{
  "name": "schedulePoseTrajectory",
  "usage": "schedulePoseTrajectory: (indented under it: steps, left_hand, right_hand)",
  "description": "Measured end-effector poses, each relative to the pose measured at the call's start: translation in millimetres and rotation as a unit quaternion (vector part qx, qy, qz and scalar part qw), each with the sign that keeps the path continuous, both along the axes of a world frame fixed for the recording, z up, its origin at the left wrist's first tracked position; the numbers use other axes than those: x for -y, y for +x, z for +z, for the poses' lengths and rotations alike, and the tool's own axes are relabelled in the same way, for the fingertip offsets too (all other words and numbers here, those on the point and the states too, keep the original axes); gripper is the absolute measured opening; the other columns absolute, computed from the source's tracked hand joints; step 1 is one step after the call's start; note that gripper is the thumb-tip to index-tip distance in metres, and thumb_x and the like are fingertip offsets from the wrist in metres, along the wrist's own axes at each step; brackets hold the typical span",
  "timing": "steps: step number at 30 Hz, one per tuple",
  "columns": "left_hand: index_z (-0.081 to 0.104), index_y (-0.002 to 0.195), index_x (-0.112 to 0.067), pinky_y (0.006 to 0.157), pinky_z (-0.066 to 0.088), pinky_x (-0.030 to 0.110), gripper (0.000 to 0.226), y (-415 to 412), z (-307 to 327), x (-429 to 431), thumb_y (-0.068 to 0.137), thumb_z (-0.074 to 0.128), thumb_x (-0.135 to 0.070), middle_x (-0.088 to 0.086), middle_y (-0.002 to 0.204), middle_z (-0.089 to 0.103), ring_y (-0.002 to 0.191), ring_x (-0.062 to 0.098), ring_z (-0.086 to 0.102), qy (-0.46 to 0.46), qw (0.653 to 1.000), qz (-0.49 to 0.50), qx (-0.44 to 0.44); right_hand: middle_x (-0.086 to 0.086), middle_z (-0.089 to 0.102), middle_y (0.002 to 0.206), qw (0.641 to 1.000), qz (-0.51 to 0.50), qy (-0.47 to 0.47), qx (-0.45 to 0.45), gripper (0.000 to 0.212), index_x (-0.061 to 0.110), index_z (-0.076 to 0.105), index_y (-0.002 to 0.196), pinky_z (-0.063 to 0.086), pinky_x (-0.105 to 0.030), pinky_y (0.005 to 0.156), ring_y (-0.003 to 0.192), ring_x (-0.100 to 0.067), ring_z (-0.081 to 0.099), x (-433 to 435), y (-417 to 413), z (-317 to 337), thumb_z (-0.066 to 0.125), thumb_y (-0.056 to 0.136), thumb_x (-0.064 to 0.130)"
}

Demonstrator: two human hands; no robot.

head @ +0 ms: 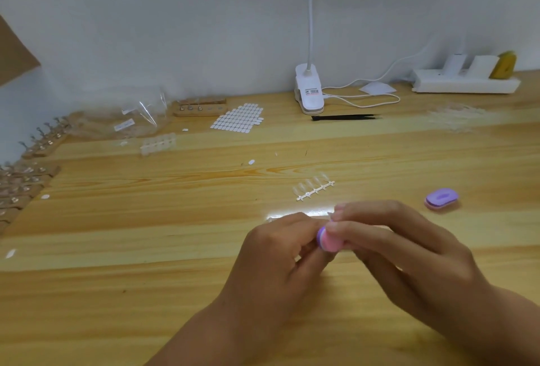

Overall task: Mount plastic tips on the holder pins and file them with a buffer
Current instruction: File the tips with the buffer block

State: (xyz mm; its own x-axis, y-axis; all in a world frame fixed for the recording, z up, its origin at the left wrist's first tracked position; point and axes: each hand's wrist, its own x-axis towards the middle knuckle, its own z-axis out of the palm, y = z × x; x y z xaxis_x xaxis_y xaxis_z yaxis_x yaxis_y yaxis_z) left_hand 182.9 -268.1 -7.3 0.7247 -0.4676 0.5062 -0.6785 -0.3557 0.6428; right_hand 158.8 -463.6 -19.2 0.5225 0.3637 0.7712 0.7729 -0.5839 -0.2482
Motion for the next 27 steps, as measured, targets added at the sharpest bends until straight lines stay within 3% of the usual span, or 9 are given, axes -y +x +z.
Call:
schedulePoseTrajectory:
  steps: [6, 8, 12, 16, 20, 24, 27]
  left_hand:
    - [0.066, 0.084, -0.023, 0.065, 0.046, 0.029, 0.016, -1, -1, 0, 0.094, 0.057, -0.030, -0.009, 0.073, 0.059, 0.068, 0.009, 0.055, 0.006, 1.000, -0.003, -0.013]
    - [0.067, 0.085, -0.021, 0.064, 0.046, 0.031, 0.019, -1, 0, 0, 0.095, 0.054, -0.030, -0.008, 0.074, 0.061, 0.068, 0.011, 0.056, 0.010, 1.000, -0.005, -0.006]
    - [0.065, 0.084, -0.023, 0.065, 0.046, 0.024, 0.016, -1, 2, 0, 0.094, 0.056, -0.032, -0.011, 0.075, 0.060, 0.069, 0.005, 0.054, 0.004, 1.000, 0.004, -0.015]
    - [0.066, 0.086, -0.023, 0.064, 0.048, 0.034, 0.018, -2, -2, 0, 0.096, 0.053, -0.030, -0.009, 0.076, 0.062, 0.071, 0.011, 0.057, 0.007, 1.000, -0.009, -0.009]
    - [0.066, 0.087, -0.024, 0.066, 0.047, 0.026, 0.015, -1, 1, -1, 0.095, 0.056, -0.032, -0.010, 0.077, 0.061, 0.071, 0.008, 0.057, -0.004, 1.000, -0.011, -0.022]
    - [0.069, 0.088, -0.019, 0.065, 0.048, 0.032, 0.020, -2, -1, 0, 0.095, 0.055, -0.032, -0.008, 0.077, 0.063, 0.071, 0.011, 0.058, 0.009, 1.000, -0.010, -0.013]
    - [0.067, 0.088, -0.023, 0.065, 0.045, 0.022, 0.015, -2, 1, -1, 0.095, 0.056, -0.031, -0.010, 0.076, 0.061, 0.071, 0.008, 0.057, 0.000, 1.000, -0.007, -0.016]
  right_hand:
    - [-0.009, 0.068, 0.112, 0.999, -0.027, 0.022, -0.001, 0.026, 0.006, 0.069, 0.115, 0.053, -0.026, 0.093, 0.107, -0.014, 0.068, 3, 1, 2, 0.061, 0.093, -0.003]
    - [-0.010, 0.068, 0.112, 1.000, -0.001, 0.000, 0.009, 0.027, 0.005, 0.070, 0.116, 0.054, -0.031, 0.095, 0.108, -0.018, 0.068, -1, -1, -3, 0.061, 0.091, -0.004]
    - [-0.005, 0.070, 0.108, 0.997, -0.062, 0.009, 0.036, 0.032, 0.011, 0.069, 0.114, 0.051, -0.043, 0.102, 0.106, -0.013, 0.066, 9, 6, 2, 0.066, 0.087, -0.005]
    - [-0.003, 0.071, 0.110, 0.998, -0.006, -0.038, 0.045, 0.030, 0.010, 0.073, 0.112, 0.047, -0.040, 0.105, 0.111, -0.013, 0.067, 0, 1, -6, 0.067, 0.087, -0.004]
    - [-0.006, 0.070, 0.110, 0.999, -0.040, -0.007, 0.034, 0.035, 0.013, 0.068, 0.116, 0.047, -0.041, 0.105, 0.109, -0.015, 0.066, 10, 6, 1, 0.066, 0.087, -0.006]
    - [-0.007, 0.069, 0.112, 1.000, -0.008, -0.019, 0.021, 0.029, 0.007, 0.071, 0.114, 0.048, -0.038, 0.104, 0.108, -0.019, 0.067, 5, 3, -5, 0.064, 0.089, -0.007]
    - [-0.008, 0.069, 0.114, 1.000, -0.018, -0.011, 0.017, 0.030, 0.008, 0.069, 0.116, 0.049, -0.038, 0.104, 0.111, -0.019, 0.067, 10, 5, -2, 0.063, 0.090, -0.006]
